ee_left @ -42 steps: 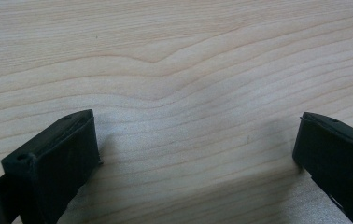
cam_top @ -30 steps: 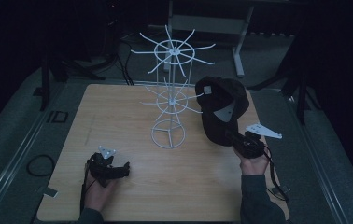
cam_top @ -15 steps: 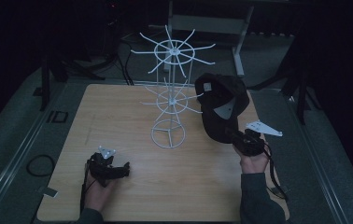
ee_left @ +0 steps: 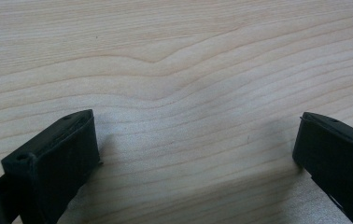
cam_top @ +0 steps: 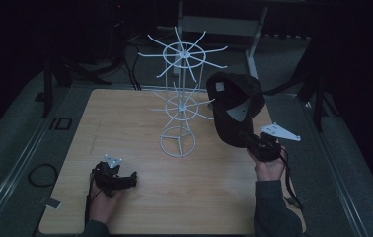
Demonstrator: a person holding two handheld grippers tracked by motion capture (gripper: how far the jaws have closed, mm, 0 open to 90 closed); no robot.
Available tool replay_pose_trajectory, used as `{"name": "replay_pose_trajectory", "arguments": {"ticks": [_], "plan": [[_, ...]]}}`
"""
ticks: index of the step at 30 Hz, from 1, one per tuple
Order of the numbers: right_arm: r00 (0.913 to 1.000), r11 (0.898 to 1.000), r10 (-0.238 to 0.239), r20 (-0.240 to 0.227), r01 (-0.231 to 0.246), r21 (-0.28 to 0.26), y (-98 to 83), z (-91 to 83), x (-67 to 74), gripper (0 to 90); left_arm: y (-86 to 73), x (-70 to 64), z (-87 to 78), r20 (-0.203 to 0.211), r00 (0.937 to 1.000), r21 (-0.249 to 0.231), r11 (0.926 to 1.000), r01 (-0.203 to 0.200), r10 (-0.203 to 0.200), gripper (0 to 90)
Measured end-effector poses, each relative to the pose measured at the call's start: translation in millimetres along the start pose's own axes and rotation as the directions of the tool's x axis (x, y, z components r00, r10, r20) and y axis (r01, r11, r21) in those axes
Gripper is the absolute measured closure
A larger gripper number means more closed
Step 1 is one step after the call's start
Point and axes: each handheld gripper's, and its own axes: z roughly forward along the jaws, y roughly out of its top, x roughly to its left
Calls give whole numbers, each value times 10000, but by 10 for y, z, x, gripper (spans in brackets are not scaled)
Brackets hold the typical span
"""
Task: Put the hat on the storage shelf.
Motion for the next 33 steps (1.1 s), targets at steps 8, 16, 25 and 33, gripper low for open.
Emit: {"name": "replay_pose_trajectory", "arguments": {"ticks": [8, 16, 25, 33], "plan": [[10000, 9998, -85, 28, 85, -163, 72, -16, 4, 865, 0, 0, 0, 0, 10000, 2, 10000, -1, 1, 2], [9999, 9993, -156, 56, 158, -349, 139, -30, 8, 865, 0, 0, -1, 6, 10000, 9, 10000, -3, 3, 2], [9997, 9984, -238, 107, 243, -518, 206, -52, 14, 865, 0, 0, -1, 6, 10000, 7, 10000, -3, 3, 2], [9995, 9977, -292, 123, 299, -609, 250, -68, 20, 864, 0, 0, -1, 4, 10000, 11, 10000, -3, 3, 2]]}}
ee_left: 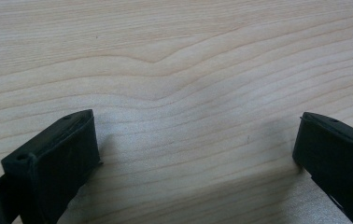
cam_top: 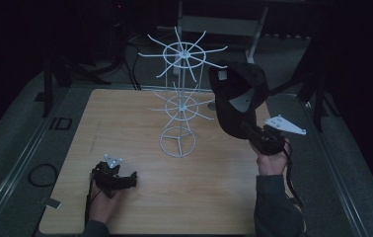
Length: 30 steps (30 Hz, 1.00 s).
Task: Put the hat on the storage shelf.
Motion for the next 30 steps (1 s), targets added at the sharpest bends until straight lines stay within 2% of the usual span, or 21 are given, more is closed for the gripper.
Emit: {"name": "replay_pose_trajectory", "arguments": {"ticks": [30], "plan": [[9997, 9988, -190, 127, 195, -441, 147, -74, 1, 865, 0, 2, 0, -1, 10000, -9, 10000, -16, 16, 2]]}}
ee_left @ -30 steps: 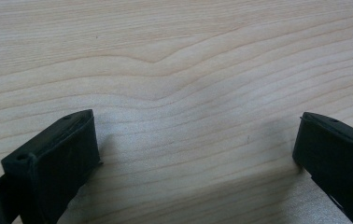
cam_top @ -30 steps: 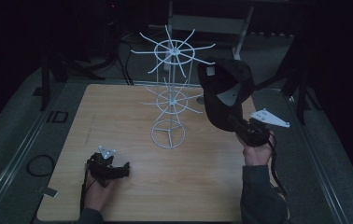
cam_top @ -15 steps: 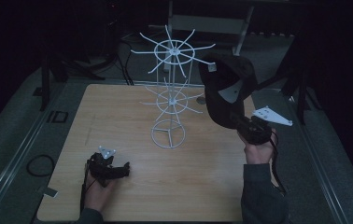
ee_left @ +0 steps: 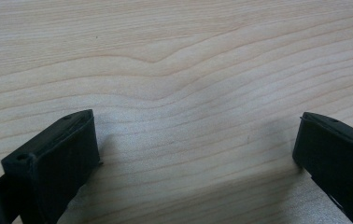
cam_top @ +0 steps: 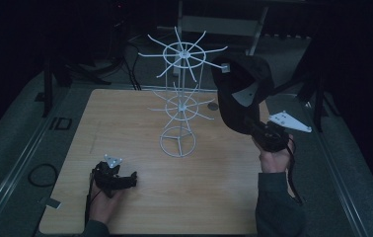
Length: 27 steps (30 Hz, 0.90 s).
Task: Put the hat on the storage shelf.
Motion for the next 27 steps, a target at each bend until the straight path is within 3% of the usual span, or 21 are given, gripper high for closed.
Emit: {"name": "replay_pose_trajectory", "arguments": {"ticks": [27], "plan": [[9999, 9995, -127, 116, 131, -286, 89, -47, -5, 865, -1, -2, 0, 18, 10000, 5, 10000, 29, -29, 2]]}}
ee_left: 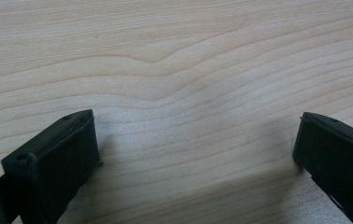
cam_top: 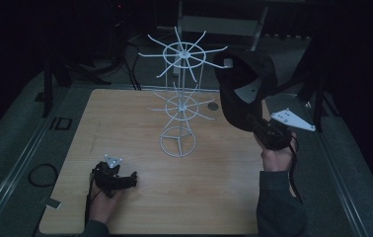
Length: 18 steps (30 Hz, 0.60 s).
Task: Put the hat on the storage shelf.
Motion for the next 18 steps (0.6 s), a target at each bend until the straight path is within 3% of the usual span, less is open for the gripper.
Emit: {"name": "replay_pose_trajectory", "arguments": {"ticks": [18], "plan": [[9998, 9994, -185, 3, 185, -290, 17, -50, 23, 865, 0, 0, 0, -8, 10000, 6, 10000, -3, 3, 2]]}}
